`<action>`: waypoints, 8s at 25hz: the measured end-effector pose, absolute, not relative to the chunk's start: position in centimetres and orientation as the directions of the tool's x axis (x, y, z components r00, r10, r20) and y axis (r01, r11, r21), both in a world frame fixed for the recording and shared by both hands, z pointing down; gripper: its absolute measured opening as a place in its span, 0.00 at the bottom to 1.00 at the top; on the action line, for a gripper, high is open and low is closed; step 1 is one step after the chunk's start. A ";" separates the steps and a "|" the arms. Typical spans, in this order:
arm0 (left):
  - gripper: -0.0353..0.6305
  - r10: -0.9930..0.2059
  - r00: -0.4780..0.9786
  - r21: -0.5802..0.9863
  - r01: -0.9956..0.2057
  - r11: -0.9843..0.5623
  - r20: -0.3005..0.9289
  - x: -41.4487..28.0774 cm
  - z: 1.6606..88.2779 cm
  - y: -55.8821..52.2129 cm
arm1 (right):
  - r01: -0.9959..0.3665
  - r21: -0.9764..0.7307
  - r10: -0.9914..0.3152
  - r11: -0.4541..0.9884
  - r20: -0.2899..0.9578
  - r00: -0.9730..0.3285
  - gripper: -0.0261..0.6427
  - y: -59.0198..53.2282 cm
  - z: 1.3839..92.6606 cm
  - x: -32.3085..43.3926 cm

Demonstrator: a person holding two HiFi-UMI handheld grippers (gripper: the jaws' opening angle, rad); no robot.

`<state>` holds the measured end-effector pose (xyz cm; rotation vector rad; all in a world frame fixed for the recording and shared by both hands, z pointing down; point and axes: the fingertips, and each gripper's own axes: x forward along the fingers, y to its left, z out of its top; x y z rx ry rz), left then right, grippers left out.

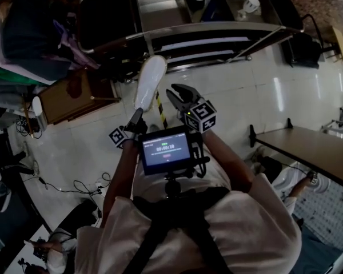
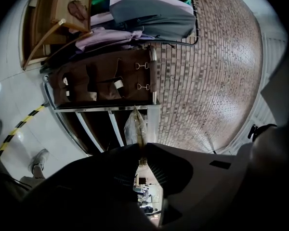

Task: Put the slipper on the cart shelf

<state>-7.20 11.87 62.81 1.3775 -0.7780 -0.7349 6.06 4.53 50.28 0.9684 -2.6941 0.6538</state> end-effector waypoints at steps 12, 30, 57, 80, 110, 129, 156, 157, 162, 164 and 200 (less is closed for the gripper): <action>0.13 -0.847 0.524 0.995 -0.015 0.094 0.088 2.9 63.4 5.5 | -0.651 -0.349 -0.564 0.675 0.326 -0.759 0.21 -5.3 50.4 18.0; 0.13 -0.919 0.371 0.990 -0.009 0.140 0.133 9.9 68.7 -5.1 | -0.616 -0.325 -0.510 0.717 0.358 -0.782 0.21 -10.1 51.3 27.9; 0.13 -0.942 0.252 0.974 -0.013 0.226 0.221 12.5 77.5 -20.6 | -0.669 -0.323 -0.541 0.669 0.406 -0.737 0.21 -15.9 53.1 34.6; 0.32 -0.939 0.212 0.962 -0.031 0.272 0.273 11.5 78.5 -24.5 | -0.717 -0.310 -0.580 0.625 0.431 -0.692 0.21 -15.8 54.7 35.7; 0.61 -0.940 0.255 0.974 -0.058 0.217 0.225 11.6 75.6 -18.2 | -0.678 -0.287 -0.548 0.677 0.419 -0.724 0.21 -13.9 53.6 36.3; 0.61 -0.581 0.316 0.381 -0.924 -0.012 0.750 13.5 82.1 -19.2 | -0.693 -0.296 -0.545 0.658 0.447 -0.709 0.21 -13.3 55.1 37.0; 0.09 -0.820 0.546 0.634 -0.697 -0.334 0.169 9.6 52.9 -5.3 | -0.665 -0.233 -0.625 0.709 0.230 -0.746 0.21 -11.2 42.8 29.9; 0.08 -0.829 0.537 0.635 -0.697 -0.334 0.153 8.6 52.0 -4.6 | -0.670 -0.224 -0.632 0.708 0.224 -0.742 0.21 -10.6 42.5 29.3; 0.06 -0.860 0.498 0.652 -0.690 -0.315 0.111 4.6 49.1 -1.1 | -0.690 -0.217 -0.657 0.691 0.211 -0.724 0.21 -7.8 41.7 26.9; 0.06 -0.872 0.483 0.663 -0.679 -0.316 0.079 1.5 47.5 0.8 | -0.688 -0.196 -0.655 0.698 0.212 -0.725 0.21 -6.0 41.2 24.6; 0.05 -0.803 0.561 0.663 -0.682 -0.309 0.203 -5.3 49.0 7.2 | -0.757 -0.187 -0.725 0.627 0.217 -0.654 0.21 3.1 41.1 20.1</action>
